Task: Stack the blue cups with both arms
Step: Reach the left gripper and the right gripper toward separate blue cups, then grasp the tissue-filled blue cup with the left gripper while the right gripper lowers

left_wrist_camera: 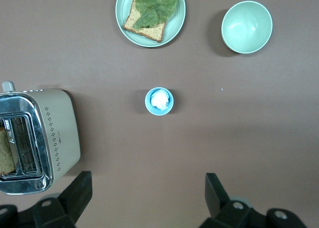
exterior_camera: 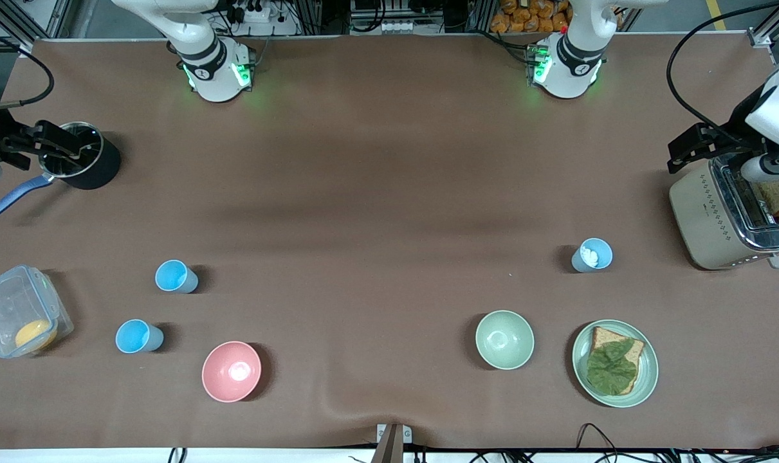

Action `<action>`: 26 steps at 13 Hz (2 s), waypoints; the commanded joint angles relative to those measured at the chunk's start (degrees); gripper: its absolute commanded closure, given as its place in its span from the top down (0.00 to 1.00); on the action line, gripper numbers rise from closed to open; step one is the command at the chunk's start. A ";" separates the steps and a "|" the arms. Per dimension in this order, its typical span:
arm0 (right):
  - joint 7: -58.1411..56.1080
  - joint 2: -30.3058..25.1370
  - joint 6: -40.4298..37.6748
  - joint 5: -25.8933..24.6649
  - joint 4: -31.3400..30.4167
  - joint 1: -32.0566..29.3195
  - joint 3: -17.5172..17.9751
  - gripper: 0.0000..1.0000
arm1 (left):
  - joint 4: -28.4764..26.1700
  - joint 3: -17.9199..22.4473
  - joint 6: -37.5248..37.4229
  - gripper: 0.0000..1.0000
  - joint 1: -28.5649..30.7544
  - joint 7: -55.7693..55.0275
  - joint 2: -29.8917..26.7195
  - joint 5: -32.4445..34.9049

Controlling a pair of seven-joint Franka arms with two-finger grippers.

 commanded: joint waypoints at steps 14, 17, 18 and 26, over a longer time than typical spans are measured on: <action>-0.52 22.05 19.78 -0.23 0.42 -1.27 0.05 1.00 | -29.98 0.06 41.54 1.00 5.04 2.85 12.95 -0.69; -0.26 30.83 30.75 -2.33 -0.02 -0.92 -0.13 1.00 | -29.72 0.06 45.41 0.94 4.86 2.85 18.22 -0.69; 0.27 33.48 34.45 -5.48 -0.19 -1.35 -0.13 1.00 | -29.72 0.06 46.81 0.88 4.95 2.85 19.63 -0.69; -0.17 33.77 34.23 -6.21 -5.55 -3.03 -0.04 1.00 | -29.11 -0.11 47.79 0.00 4.24 1.62 22.37 -1.48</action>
